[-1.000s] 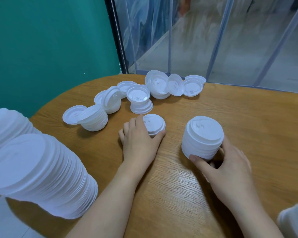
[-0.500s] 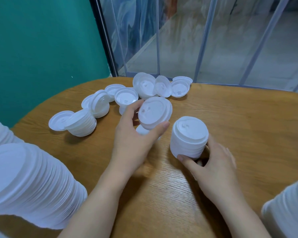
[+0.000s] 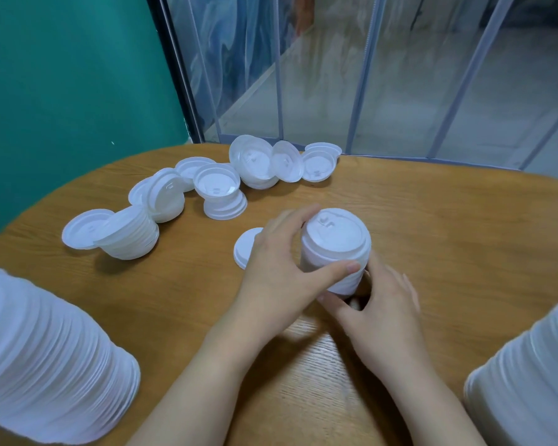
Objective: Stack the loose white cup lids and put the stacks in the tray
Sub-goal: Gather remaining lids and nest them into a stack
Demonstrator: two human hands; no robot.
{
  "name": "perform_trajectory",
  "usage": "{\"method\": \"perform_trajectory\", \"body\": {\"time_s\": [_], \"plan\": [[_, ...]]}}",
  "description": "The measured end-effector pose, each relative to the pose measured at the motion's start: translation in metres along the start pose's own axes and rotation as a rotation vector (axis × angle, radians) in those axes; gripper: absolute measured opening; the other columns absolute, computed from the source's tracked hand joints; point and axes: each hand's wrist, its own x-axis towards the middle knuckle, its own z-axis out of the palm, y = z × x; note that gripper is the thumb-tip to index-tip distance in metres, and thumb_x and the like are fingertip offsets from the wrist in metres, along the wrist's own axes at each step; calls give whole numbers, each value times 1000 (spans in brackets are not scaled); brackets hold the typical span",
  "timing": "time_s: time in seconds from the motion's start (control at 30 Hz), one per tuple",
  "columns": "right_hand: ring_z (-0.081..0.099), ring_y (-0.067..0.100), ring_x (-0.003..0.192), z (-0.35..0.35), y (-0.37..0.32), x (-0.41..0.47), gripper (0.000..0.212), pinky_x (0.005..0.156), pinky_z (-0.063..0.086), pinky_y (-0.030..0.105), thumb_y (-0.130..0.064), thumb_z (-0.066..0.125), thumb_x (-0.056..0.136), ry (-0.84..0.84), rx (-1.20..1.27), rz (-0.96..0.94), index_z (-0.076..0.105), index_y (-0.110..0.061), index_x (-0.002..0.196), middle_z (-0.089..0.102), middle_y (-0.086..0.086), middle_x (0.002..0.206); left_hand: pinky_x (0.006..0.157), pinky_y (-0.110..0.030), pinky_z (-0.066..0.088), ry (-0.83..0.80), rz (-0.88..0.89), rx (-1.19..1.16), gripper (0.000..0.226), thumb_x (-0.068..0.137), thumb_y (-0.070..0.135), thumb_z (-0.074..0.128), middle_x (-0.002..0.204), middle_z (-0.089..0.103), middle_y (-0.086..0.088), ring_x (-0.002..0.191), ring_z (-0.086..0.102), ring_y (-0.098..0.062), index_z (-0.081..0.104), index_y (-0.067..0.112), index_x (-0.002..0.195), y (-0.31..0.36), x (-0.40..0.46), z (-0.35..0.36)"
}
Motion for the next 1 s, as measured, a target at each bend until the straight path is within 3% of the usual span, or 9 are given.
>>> {"method": "perform_trajectory", "body": {"time_s": [0.1, 0.2, 0.37, 0.5, 0.6, 0.67, 0.73, 0.8, 1.0], "plan": [[52, 10, 96, 0, 0, 0, 65, 112, 33, 53, -76, 51, 64, 5, 6, 7, 59, -36, 115, 54, -20, 89, 109, -14, 32, -30, 19, 37, 83, 66, 54, 84, 131, 58, 23, 129, 48, 0, 58, 33, 141, -2, 1, 4], [56, 11, 107, -1, 0, 0, 71, 116, 29, 50, -74, 51, 63, -12, 6, 11, 58, -37, 123, 61, -18, 99, 101, -3, 29, -38, 0, 21, 79, 69, 47, 91, 128, 59, 23, 127, 49, 2, 58, 34, 139, -5, 1, 4], [54, 8, 113, -2, -1, 1, 75, 119, 26, 50, -74, 51, 63, -26, 14, 16, 57, -38, 128, 62, -19, 107, 95, 0, 30, -45, -27, 8, 72, 71, 36, 93, 127, 61, 24, 124, 50, 8, 57, 36, 133, -9, -1, 3], [55, 9, 111, -2, -2, 0, 69, 118, 27, 51, -75, 56, 66, -25, -6, 18, 57, -37, 124, 64, -18, 106, 98, 2, 28, -100, -55, -7, 84, 69, 47, 92, 134, 57, 28, 131, 43, 13, 51, 38, 141, -11, -2, -7], [52, 7, 99, -2, 0, 0, 57, 113, 33, 54, -64, 76, 70, -7, -10, 18, 56, -37, 116, 62, -18, 94, 112, -14, 32, -27, -68, -4, 78, 74, 64, 73, 141, 55, 25, 135, 43, 8, 51, 36, 143, -20, 0, -27], [46, 4, 93, -1, 1, 0, 54, 109, 36, 56, -57, 81, 71, 6, -13, 19, 57, -36, 114, 60, -18, 90, 115, -26, 31, 91, -115, 95, 72, 78, 62, 68, 142, 52, 25, 137, 43, 1, 52, 35, 143, -33, 3, -38], [40, 1, 90, -2, 1, 0, 53, 108, 37, 56, -56, 82, 70, 18, -13, 26, 57, -35, 112, 59, -18, 89, 115, -28, 25, 147, -164, 279, 70, 85, 53, 74, 137, 46, 23, 136, 41, -6, 48, 30, 146, -45, 6, -44], [39, 1, 90, -2, 0, 0, 53, 108, 37, 57, -56, 82, 70, 13, -13, 33, 56, -35, 112, 58, -17, 86, 109, -26, 19, 99, -194, 405, 74, 84, 54, 75, 128, 44, 19, 128, 40, -8, 45, 27, 147, -55, 6, -45], [47, 5, 96, -3, -3, 0, 55, 108, 37, 58, -56, 80, 69, 6, 10, 42, 54, -38, 114, 60, -18, 87, 105, -31, 24, 13, -204, 503, 66, 82, 66, 71, 122, 56, 13, 121, 47, -13, 51, 26, 131, -68, 8, -38]]}}
